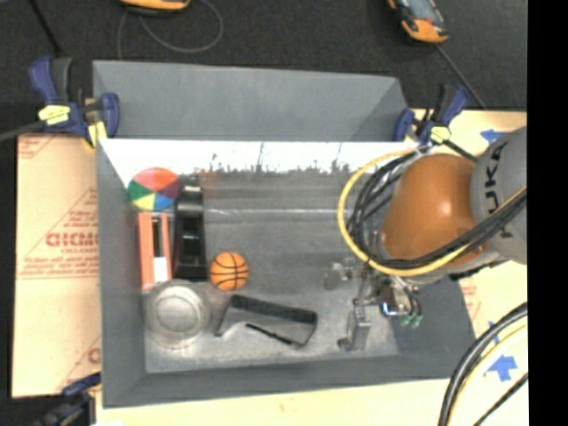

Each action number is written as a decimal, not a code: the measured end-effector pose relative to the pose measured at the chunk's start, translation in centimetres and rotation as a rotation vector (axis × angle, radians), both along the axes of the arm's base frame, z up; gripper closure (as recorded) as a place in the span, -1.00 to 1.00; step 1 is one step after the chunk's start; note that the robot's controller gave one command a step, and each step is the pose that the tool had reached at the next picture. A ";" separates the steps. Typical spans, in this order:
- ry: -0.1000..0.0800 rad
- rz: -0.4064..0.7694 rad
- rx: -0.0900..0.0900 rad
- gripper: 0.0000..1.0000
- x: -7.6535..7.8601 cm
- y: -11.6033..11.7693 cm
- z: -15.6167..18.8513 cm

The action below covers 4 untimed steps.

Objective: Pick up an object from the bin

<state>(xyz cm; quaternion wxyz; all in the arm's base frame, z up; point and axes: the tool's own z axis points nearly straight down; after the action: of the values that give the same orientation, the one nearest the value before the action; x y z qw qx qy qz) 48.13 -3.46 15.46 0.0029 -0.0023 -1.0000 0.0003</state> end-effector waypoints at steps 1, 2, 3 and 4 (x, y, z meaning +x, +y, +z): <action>-0.003 0.000 0.000 -1.00 0.1 0.0 0.2; -0.006 0.122 0.001 -1.00 1.9 -0.9 0.9; -0.014 0.155 -0.001 -1.00 2.0 3.6 -3.7; 0.002 0.106 0.005 -1.00 4.0 6.2 -5.2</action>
Offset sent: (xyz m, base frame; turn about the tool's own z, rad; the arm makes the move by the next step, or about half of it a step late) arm 0.0359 -0.0204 0.0141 -0.2391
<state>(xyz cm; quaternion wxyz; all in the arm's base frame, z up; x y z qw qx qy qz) 52.14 2.78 10.23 0.0037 0.0509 -0.9987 -0.0020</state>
